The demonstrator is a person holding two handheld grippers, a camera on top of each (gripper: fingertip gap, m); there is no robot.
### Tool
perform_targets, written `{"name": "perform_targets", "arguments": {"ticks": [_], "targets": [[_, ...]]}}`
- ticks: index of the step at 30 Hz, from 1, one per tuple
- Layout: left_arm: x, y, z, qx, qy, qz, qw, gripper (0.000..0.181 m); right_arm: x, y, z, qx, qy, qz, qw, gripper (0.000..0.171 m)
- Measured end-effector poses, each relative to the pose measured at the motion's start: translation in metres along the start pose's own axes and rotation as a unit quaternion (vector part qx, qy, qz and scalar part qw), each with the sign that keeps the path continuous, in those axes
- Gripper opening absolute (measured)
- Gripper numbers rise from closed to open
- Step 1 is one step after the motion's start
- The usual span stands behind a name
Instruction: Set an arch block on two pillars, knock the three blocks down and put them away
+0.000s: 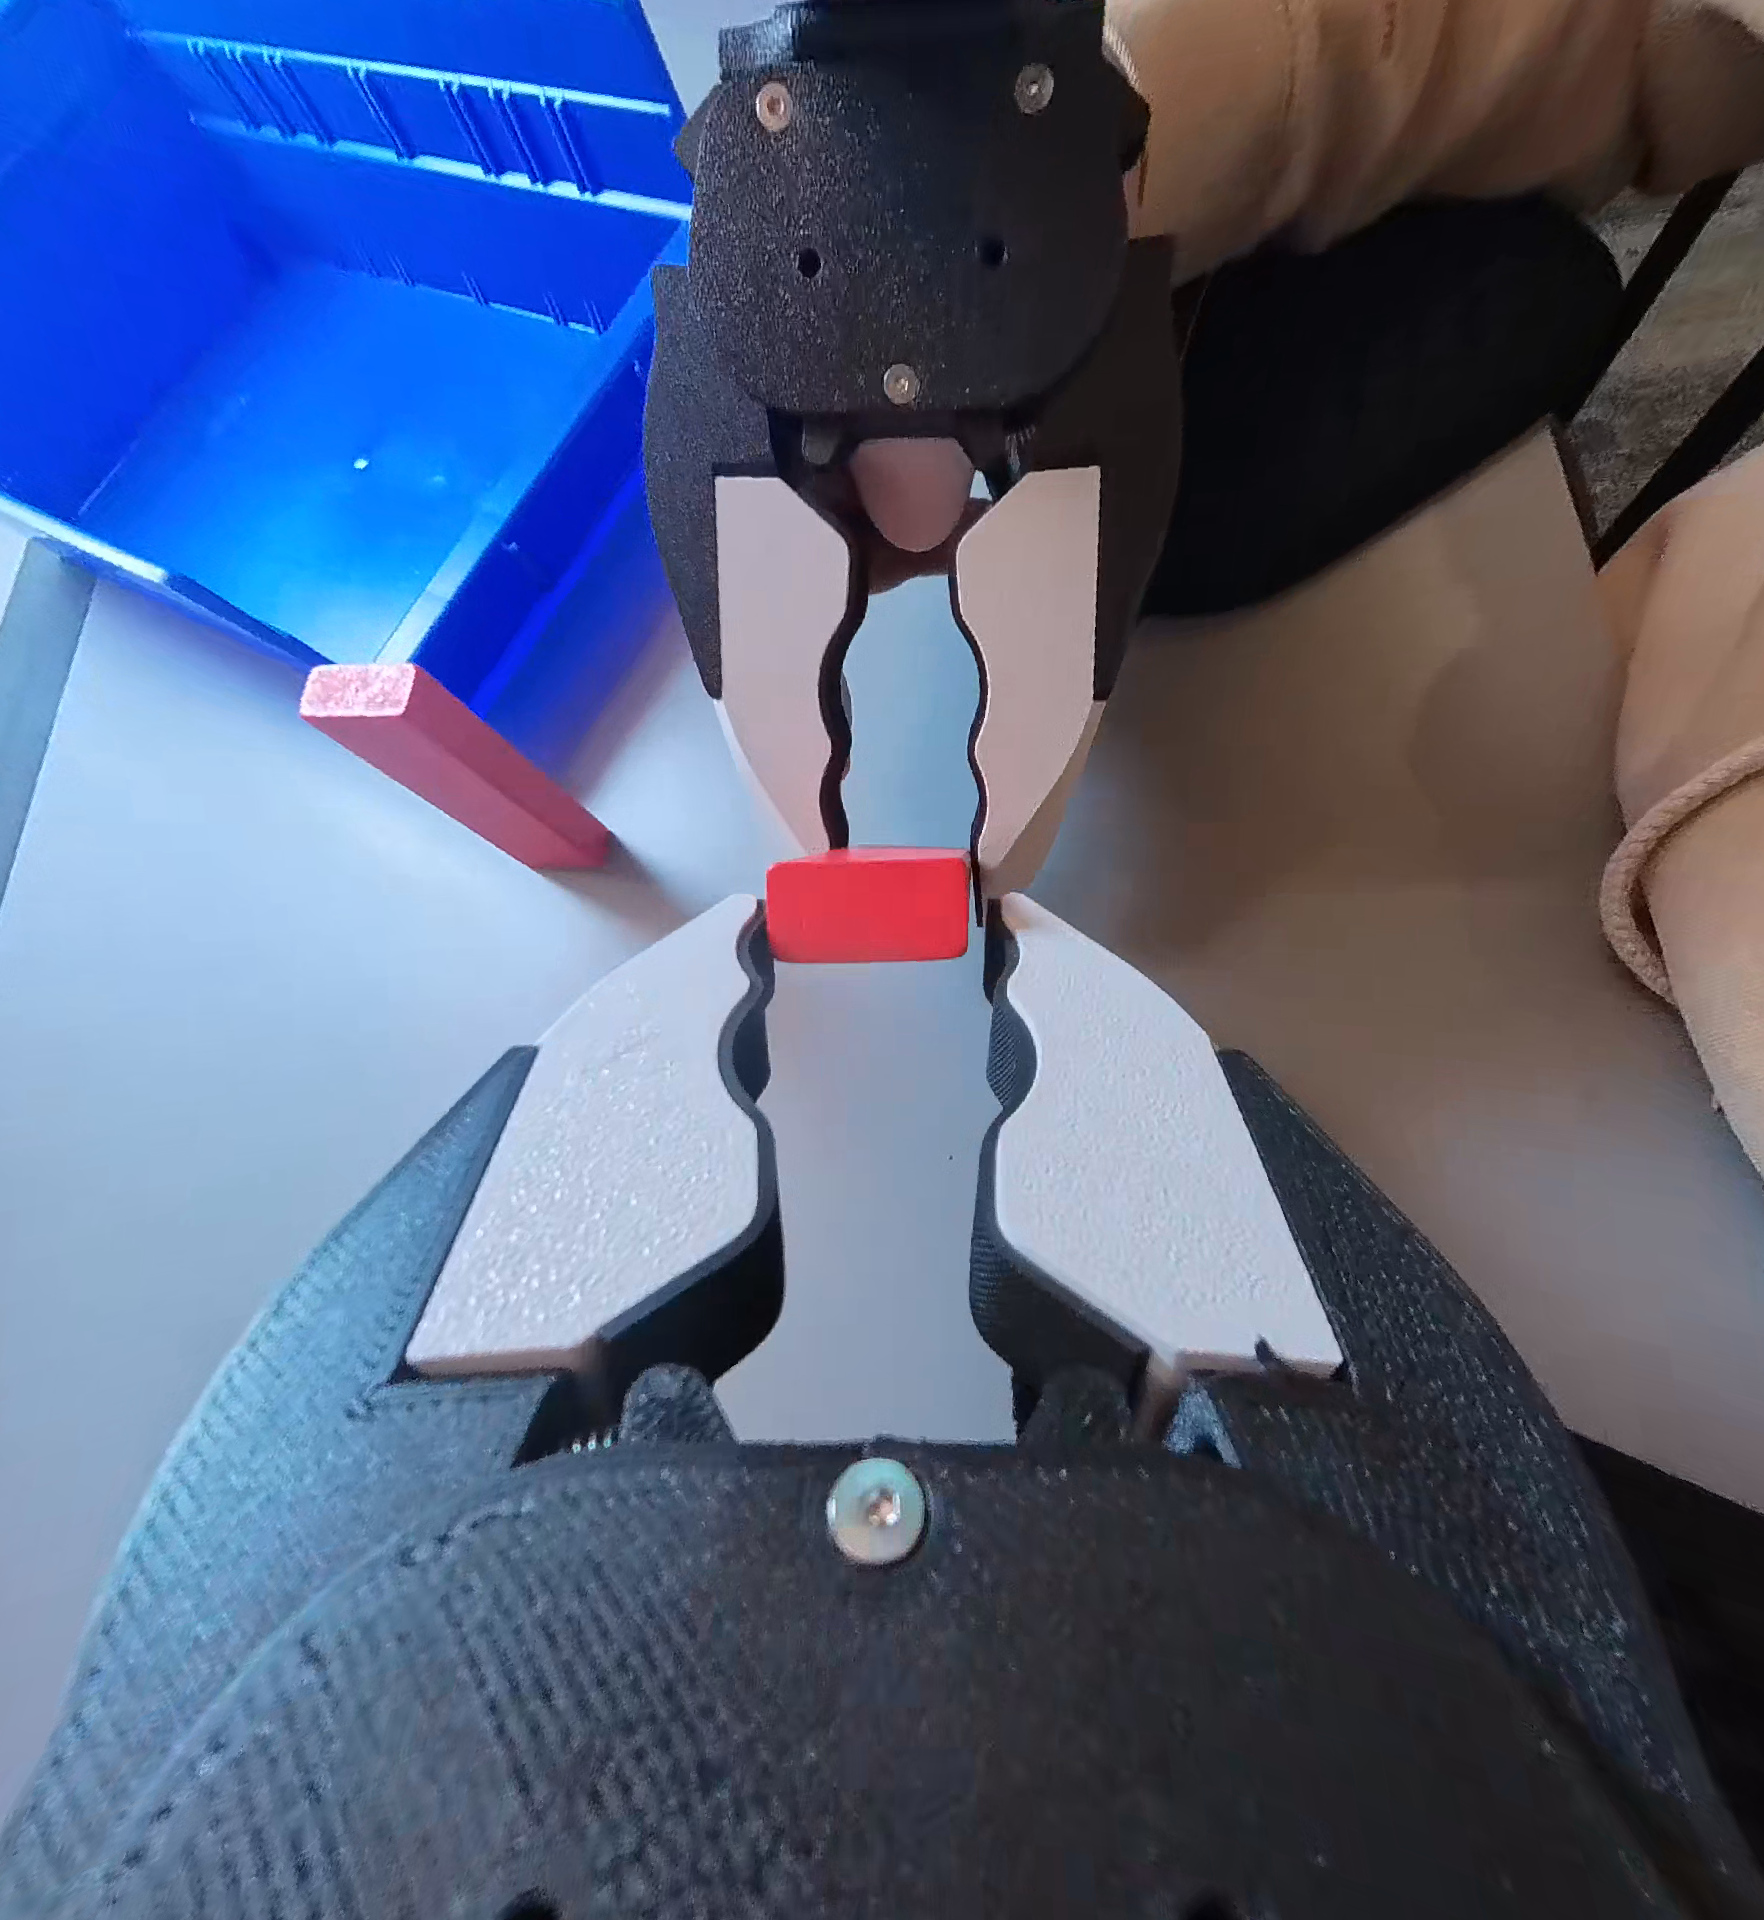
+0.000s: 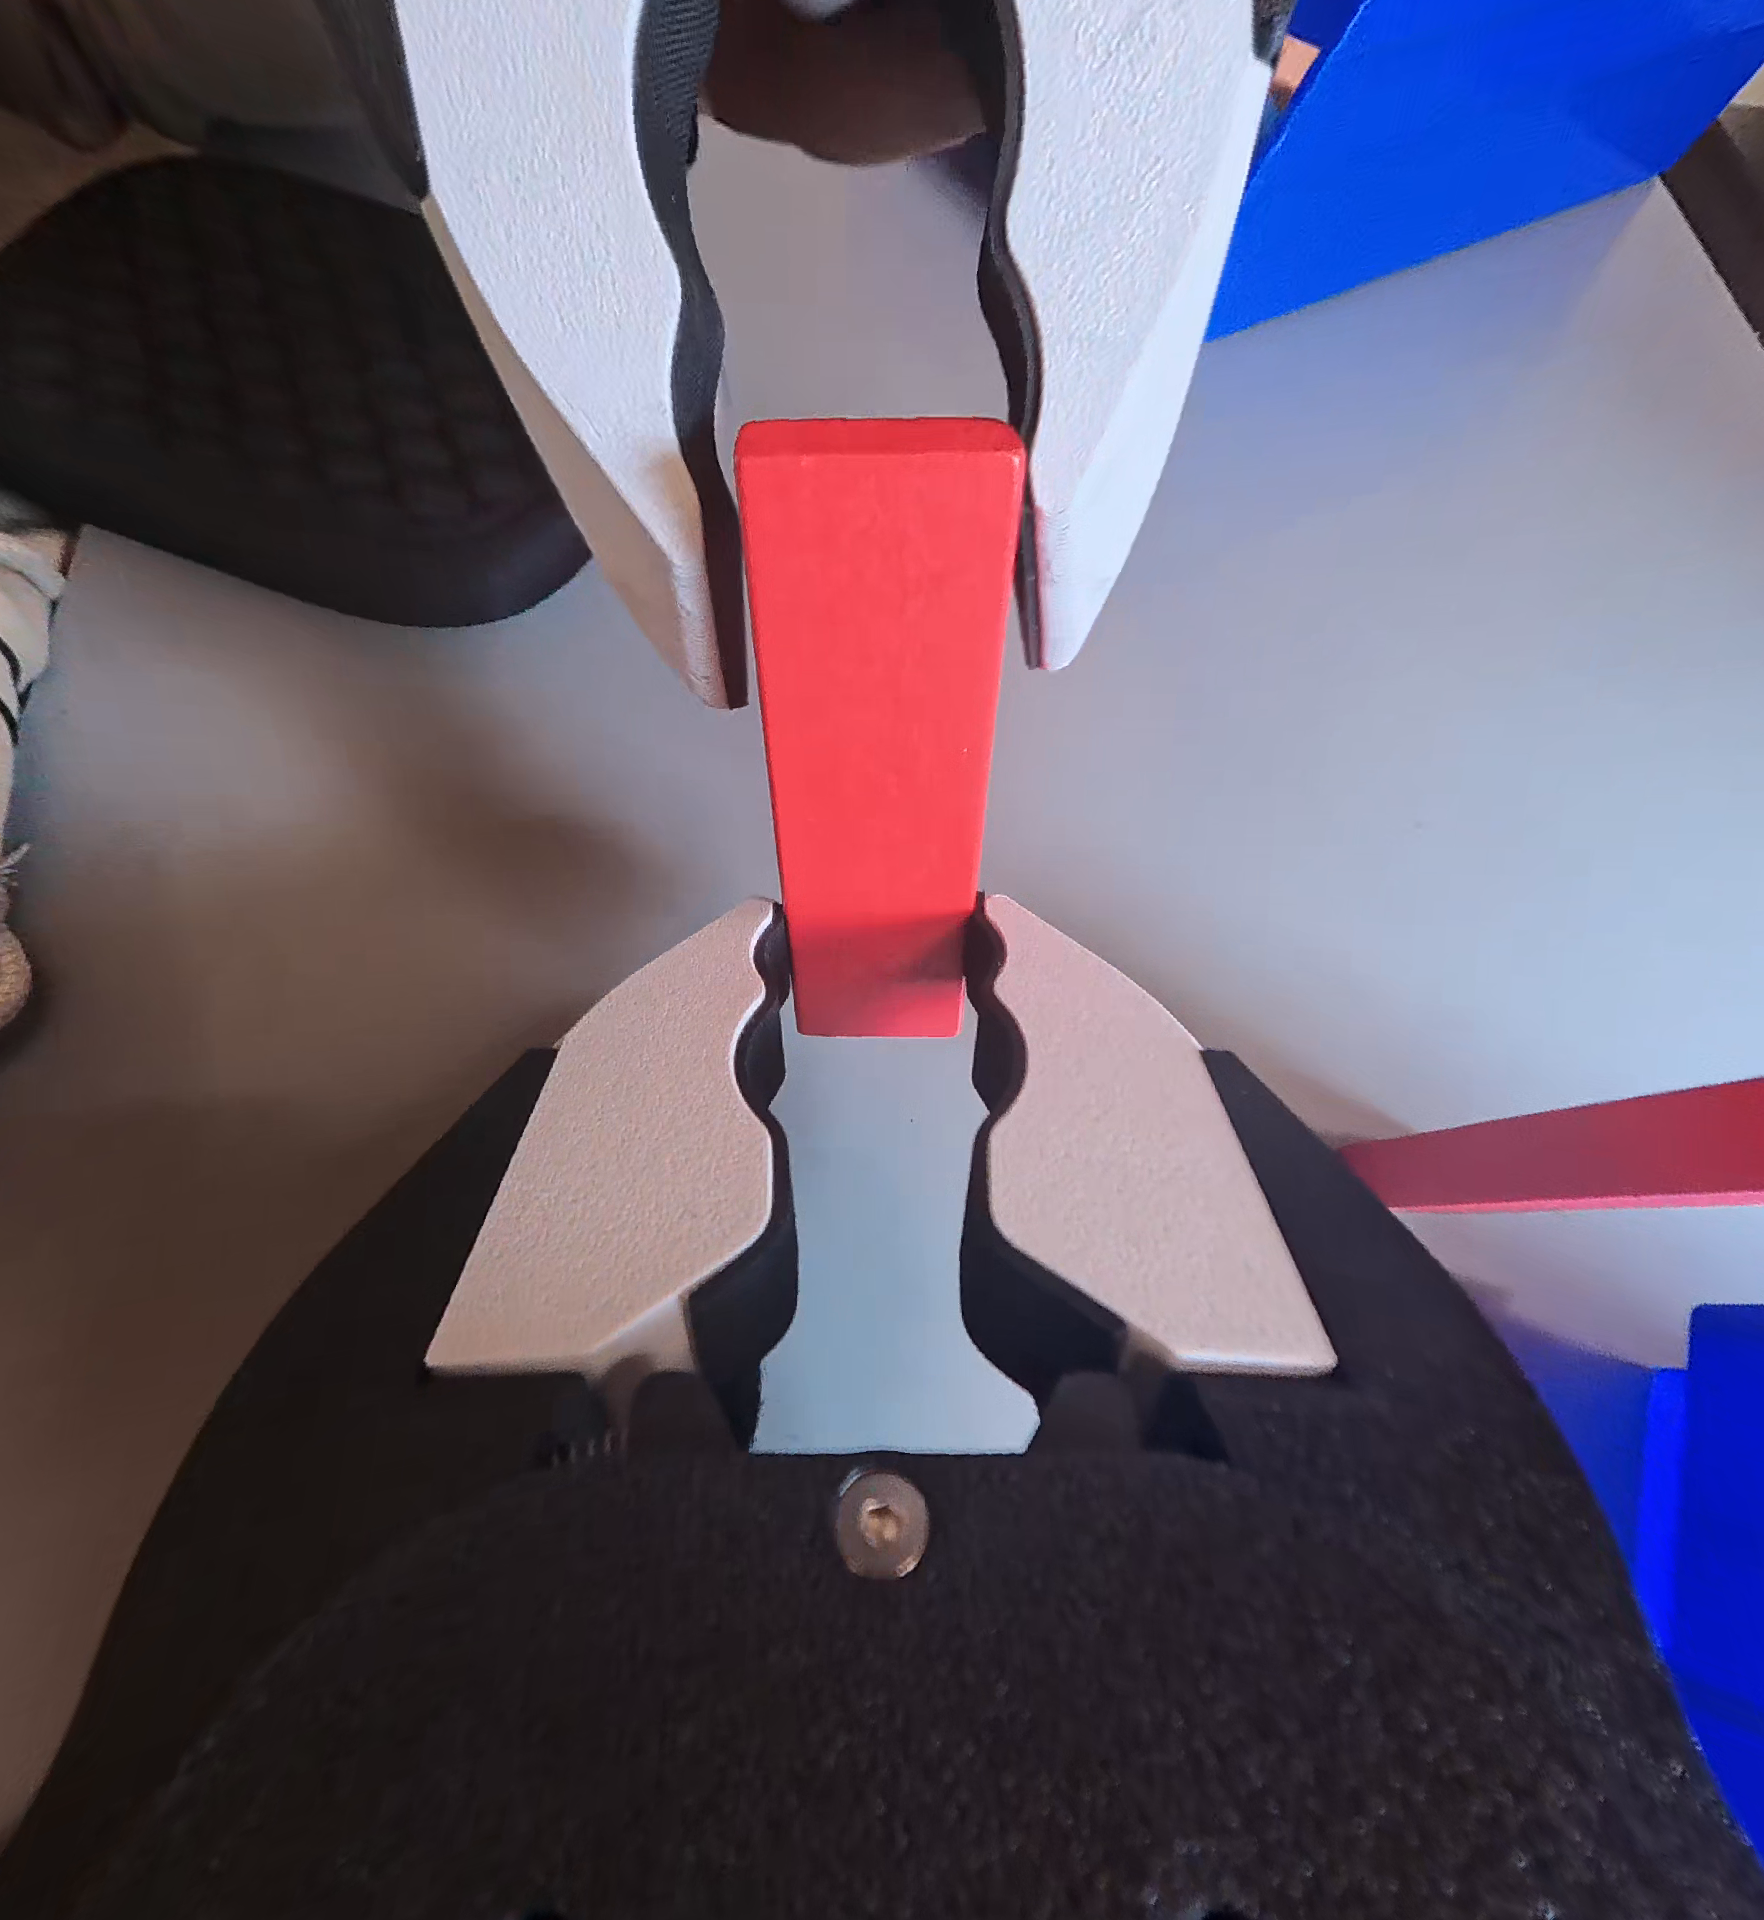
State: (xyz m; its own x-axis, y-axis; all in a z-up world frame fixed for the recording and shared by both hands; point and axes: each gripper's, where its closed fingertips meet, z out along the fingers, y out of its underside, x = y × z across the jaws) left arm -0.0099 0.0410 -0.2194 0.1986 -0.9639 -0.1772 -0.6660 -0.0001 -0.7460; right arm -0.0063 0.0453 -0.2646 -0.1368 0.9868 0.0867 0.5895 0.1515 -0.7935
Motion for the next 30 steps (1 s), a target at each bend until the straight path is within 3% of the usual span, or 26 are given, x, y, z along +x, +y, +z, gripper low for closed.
{"name": "perform_targets", "arguments": {"ticks": [5,9,19,23,30], "targets": [[0.002,0.010,0.001,-0.056,0.011,0.011,0.998,0.035,-0.001,0.002,0.004,-0.005,-0.001,-0.002,1.000,0.033],[0.004,0.007,0.003,-0.062,0.028,0.000,0.998,0.041,0.001,0.003,0.005,-0.009,0.005,0.002,1.000,0.033],[-0.011,0.002,0.000,-0.102,0.024,0.014,0.994,0.034,0.014,-0.006,0.000,0.029,0.035,0.021,0.999,0.033],[-0.033,0.000,-0.010,-0.137,0.016,0.022,0.990,0.034,0.028,-0.015,-0.011,0.056,0.088,0.040,0.994,0.053],[-0.086,0.019,-0.020,-0.204,0.004,-0.016,0.979,0.034,0.051,-0.013,-0.045,0.085,0.209,0.114,0.968,0.071]]}}
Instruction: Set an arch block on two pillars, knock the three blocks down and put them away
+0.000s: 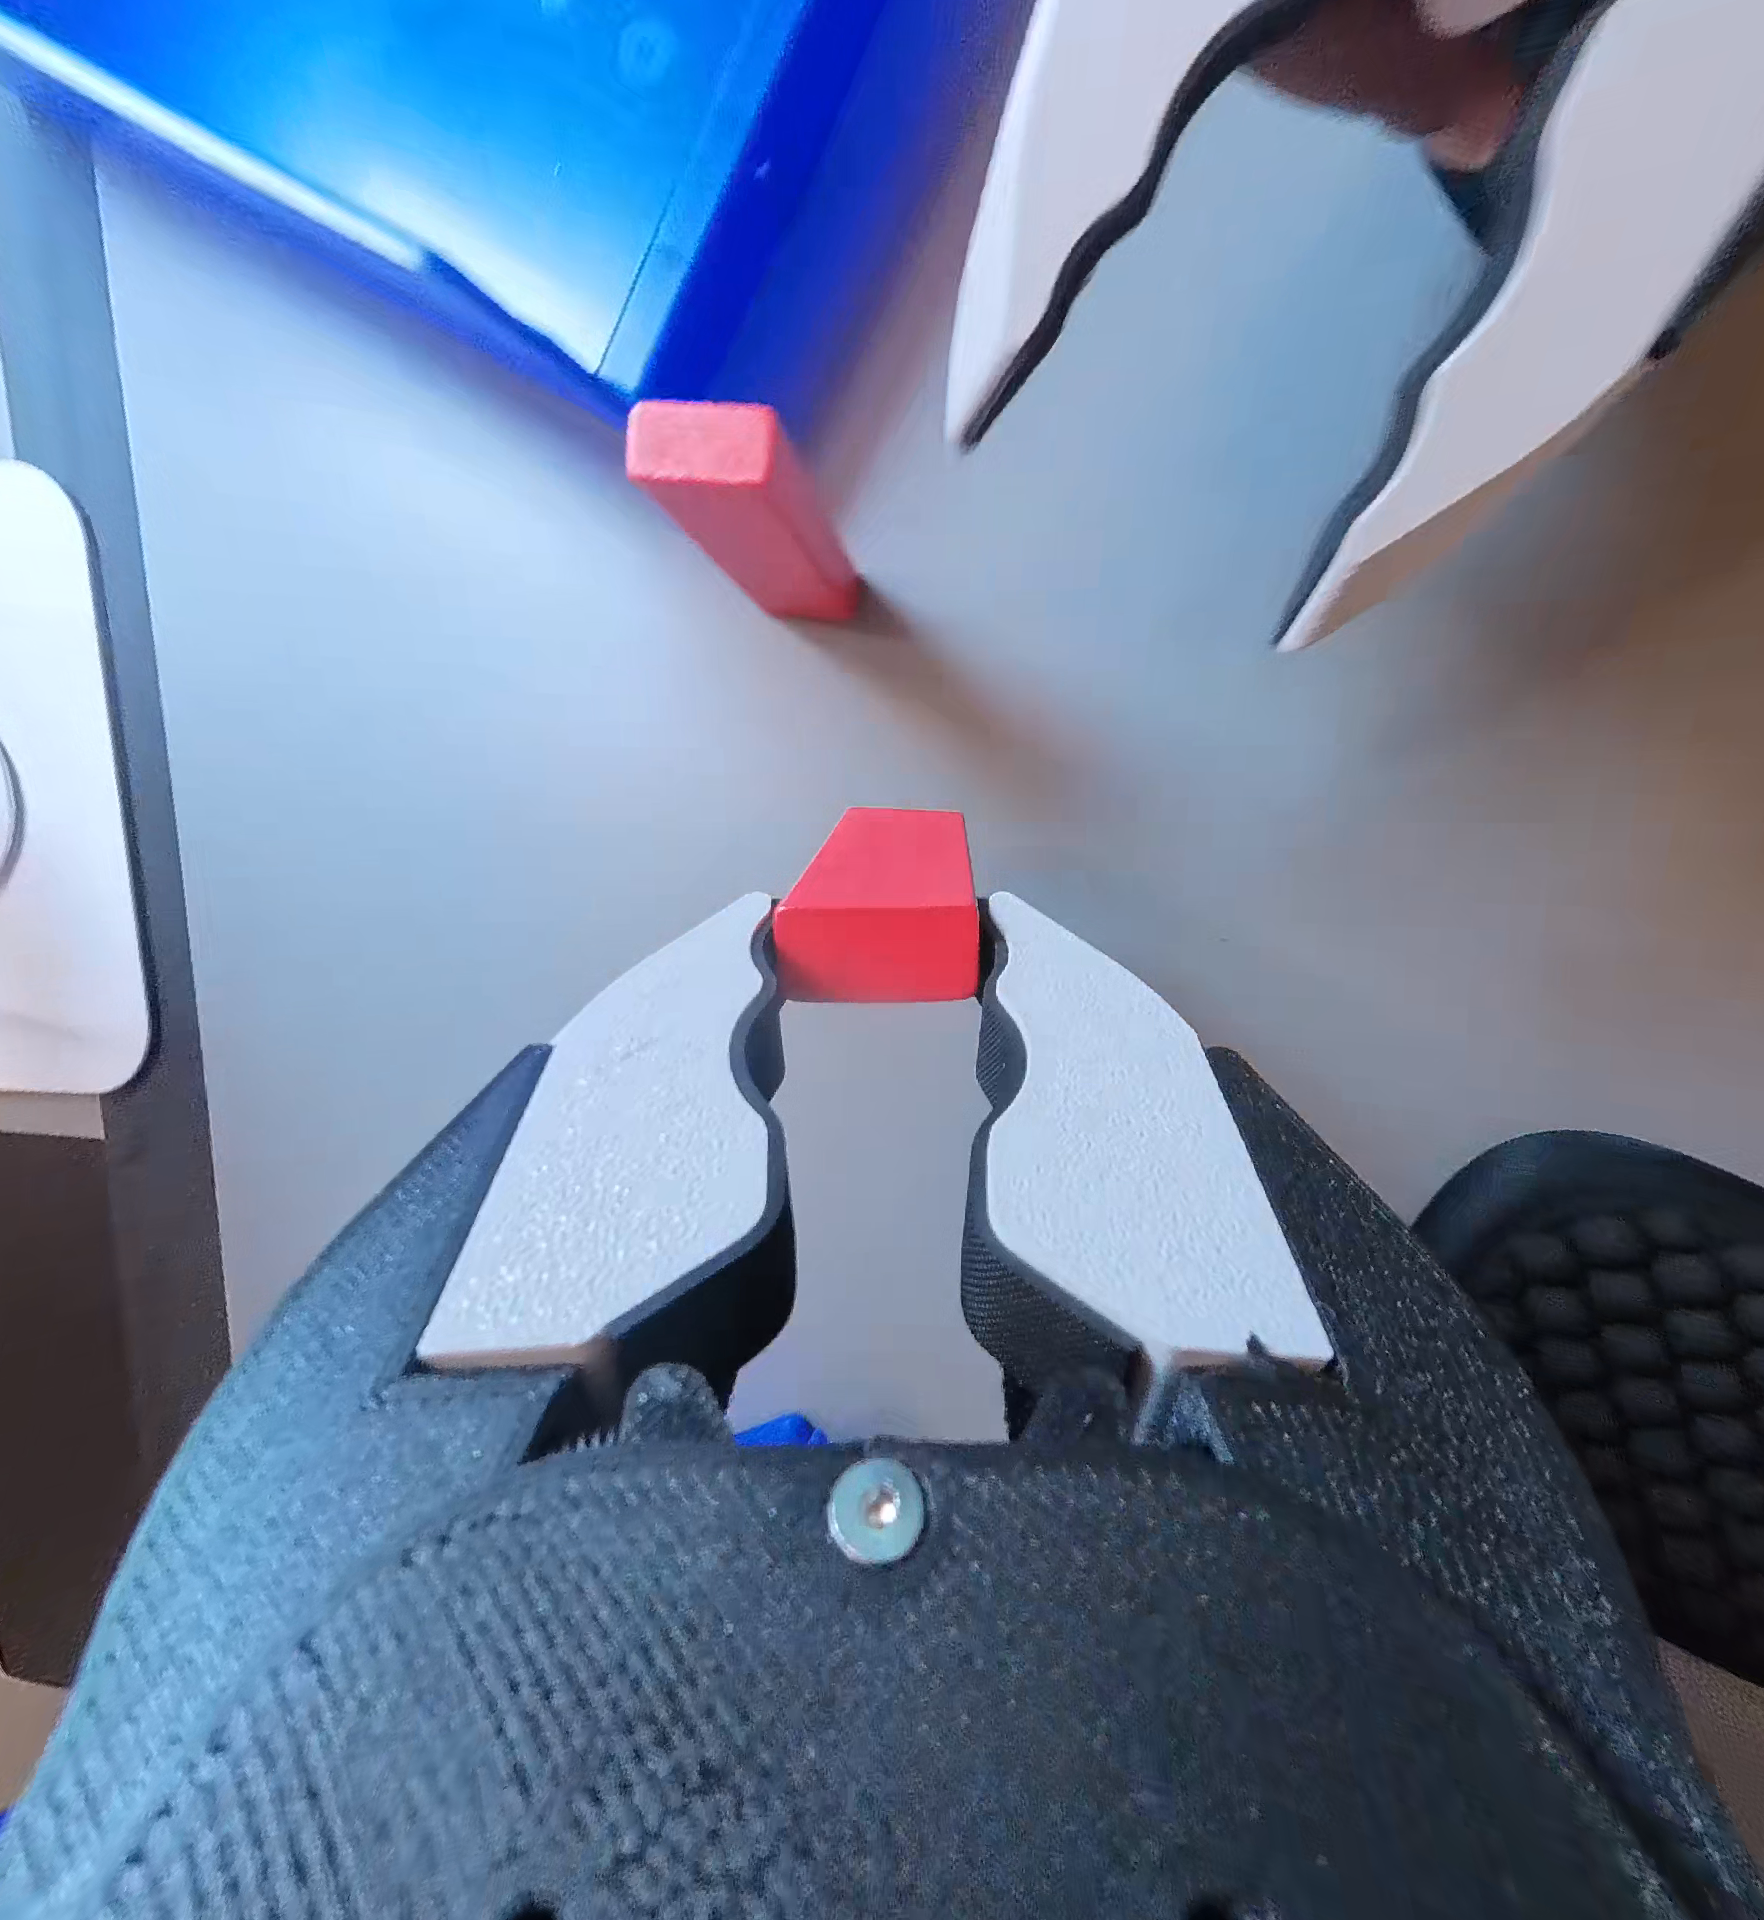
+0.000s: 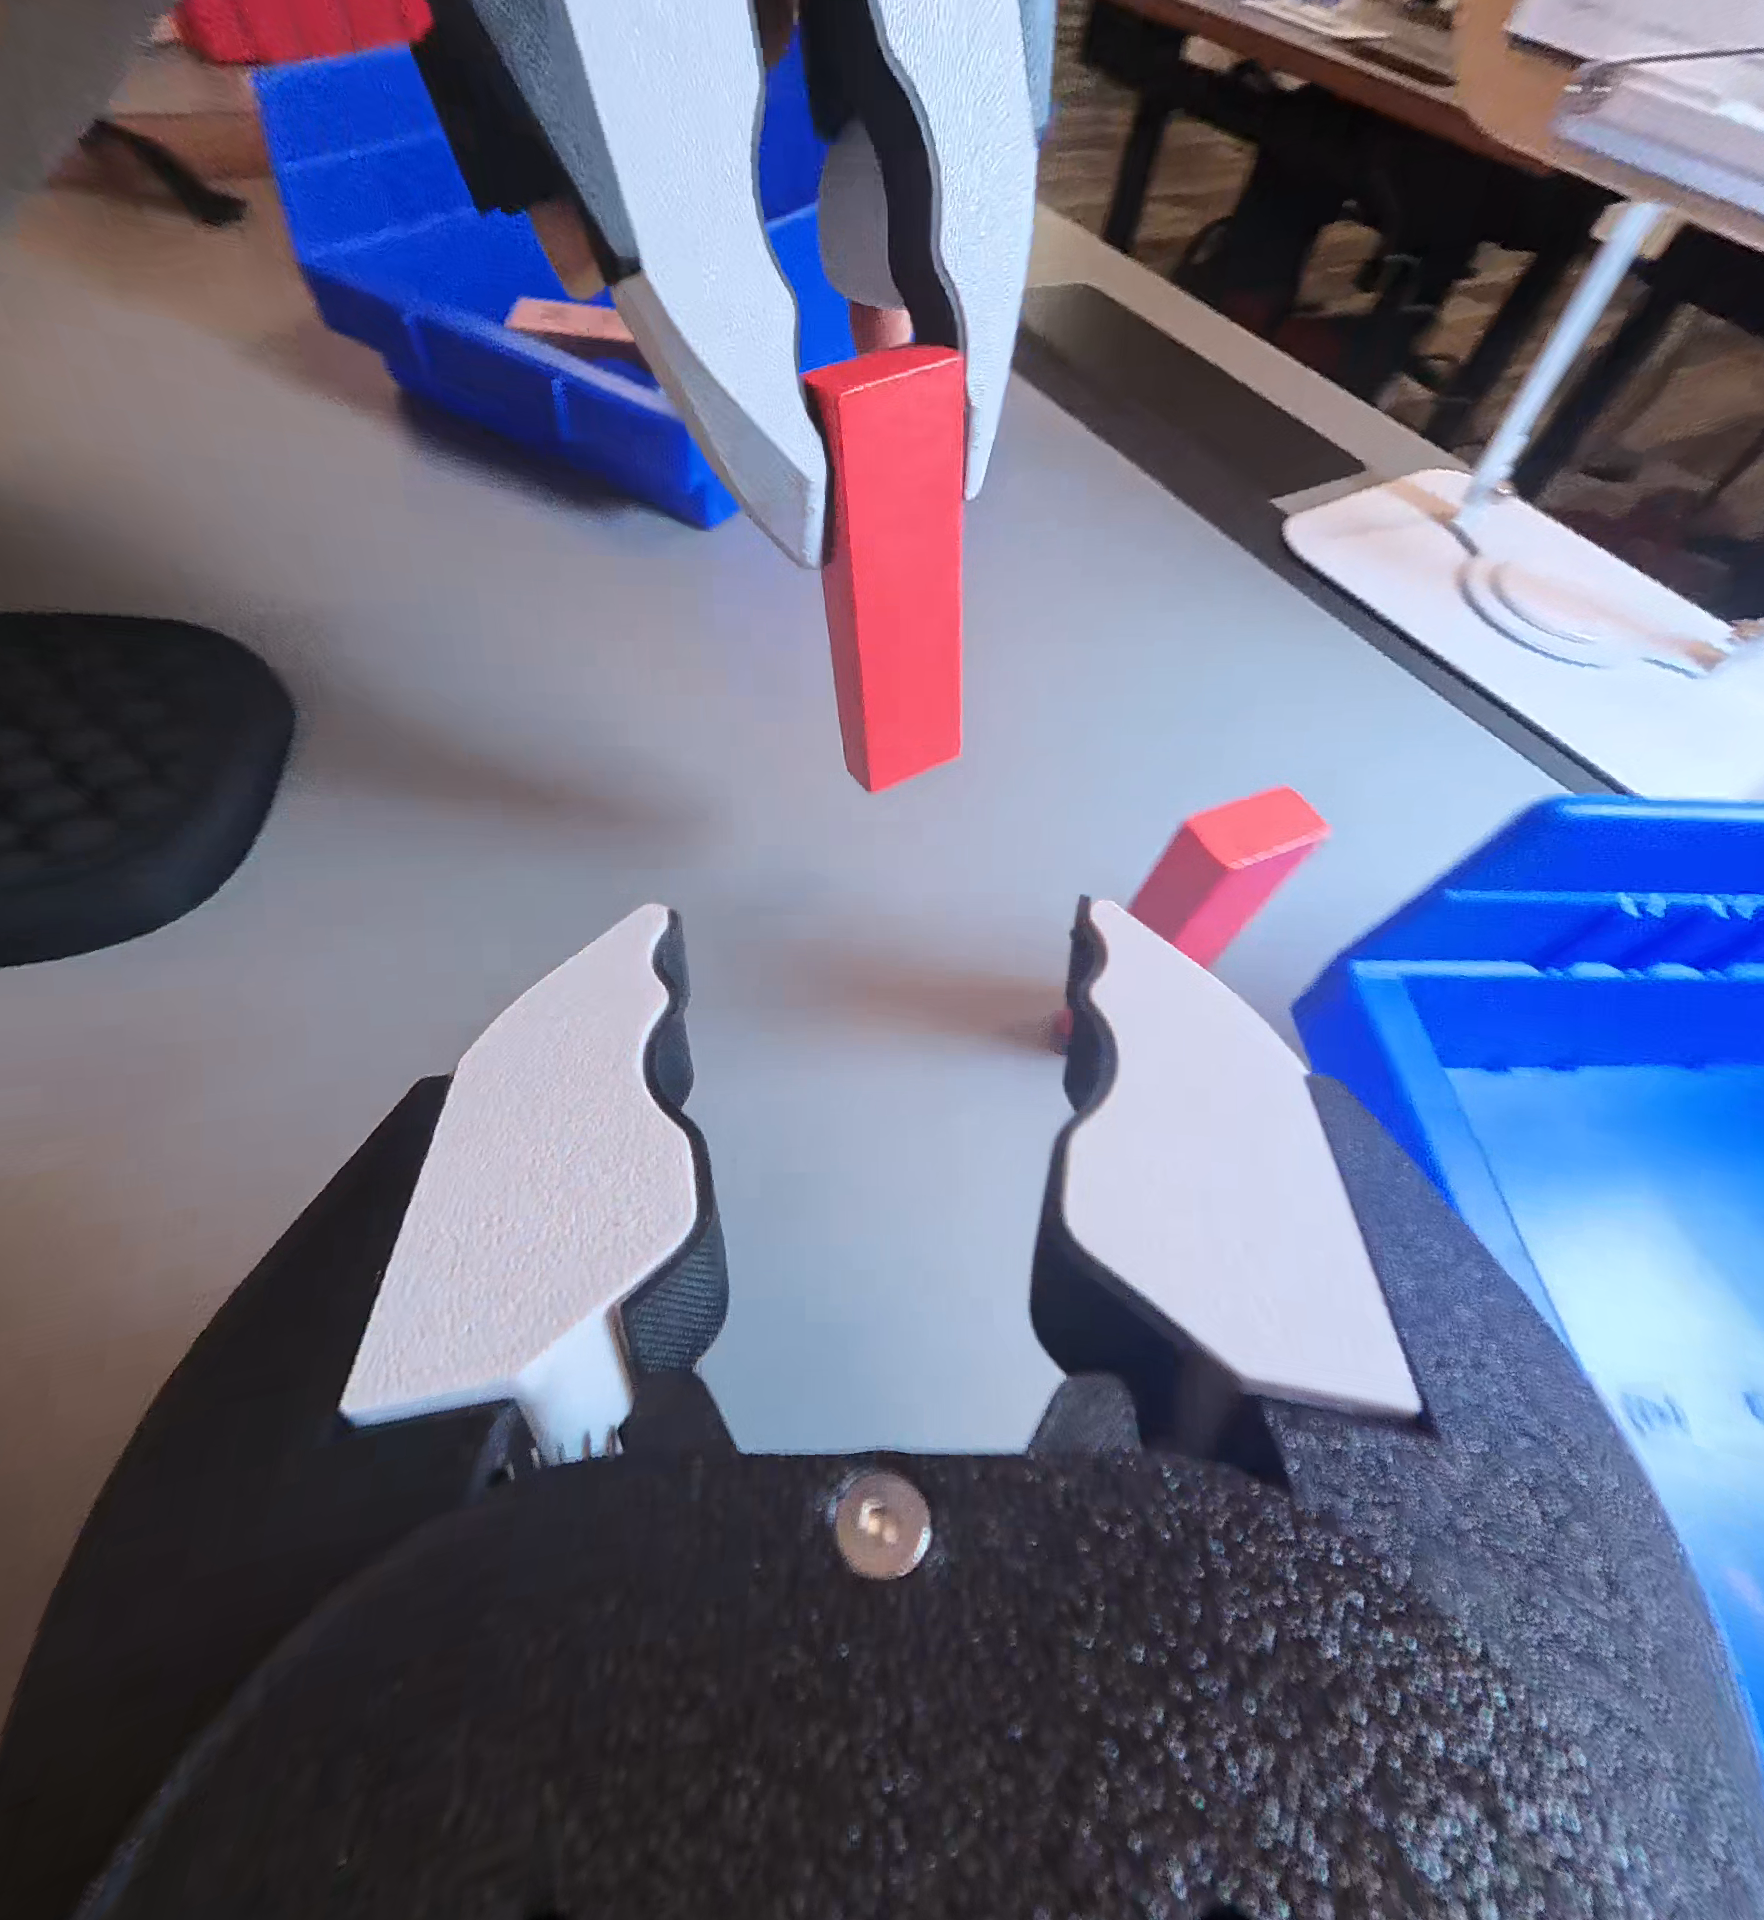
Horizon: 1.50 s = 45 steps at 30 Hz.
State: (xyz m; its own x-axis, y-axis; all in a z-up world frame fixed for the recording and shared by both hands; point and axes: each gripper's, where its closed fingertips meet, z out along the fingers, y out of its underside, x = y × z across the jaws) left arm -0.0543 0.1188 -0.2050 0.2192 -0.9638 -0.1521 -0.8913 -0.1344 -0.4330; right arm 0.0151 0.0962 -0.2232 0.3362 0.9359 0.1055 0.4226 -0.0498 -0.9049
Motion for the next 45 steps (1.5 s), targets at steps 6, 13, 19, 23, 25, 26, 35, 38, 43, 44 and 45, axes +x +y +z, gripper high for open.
{"name": "perform_targets", "arguments": {"ticks": [6,13,19,23,25,26,35,38,43,44,45], "targets": [[-0.036,0.020,0.021,-0.037,0.005,-0.028,0.999,0.034,0.019,0.001,-0.022,0.030,0.057,0.033,0.997,0.085],[-0.049,0.035,0.043,-0.053,0.014,-0.017,0.998,0.034,0.033,0.009,-0.038,0.038,0.088,0.048,0.994,0.086],[-0.057,0.040,0.047,-0.047,0.016,-0.015,0.999,0.034,0.035,0.012,-0.040,0.041,0.086,0.058,0.994,0.086],[-0.057,0.040,0.047,-0.048,0.022,0.001,0.999,0.034,0.036,0.012,-0.040,0.041,0.087,0.058,0.994,0.086],[-0.057,0.040,0.047,-0.051,0.025,0.009,0.998,0.034,0.036,0.013,-0.040,0.038,0.088,0.055,0.994,0.086],[-0.057,0.039,0.047,-0.052,0.026,0.012,0.998,0.034,0.036,0.014,-0.039,0.037,0.090,0.054,0.994,0.086],[-0.055,0.039,0.047,-0.052,0.037,0.025,0.998,0.034,0.037,0.018,-0.037,0.031,0.095,0.051,0.994,0.086],[-0.055,0.041,0.047,-0.053,0.039,0.028,0.997,0.034,0.037,0.018,-0.036,0.029,0.098,0.047,0.994,0.086],[-0.056,0.043,0.046,-0.054,0.044,0.030,0.997,0.034,0.037,0.021,-0.034,0.024,0.098,0.046,0.994,0.086],[-0.056,0.044,0.046,-0.054,0.044,0.030,0.997,0.034,0.037,0.021,-0.033,0.023,0.099,0.046,0.994,0.086],[-0.055,0.044,0.045,-0.054,0.045,0.030,0.997,0.034,0.037,0.022,-0.033,0.023,0.099,0.046,0.994,0.086]]}}
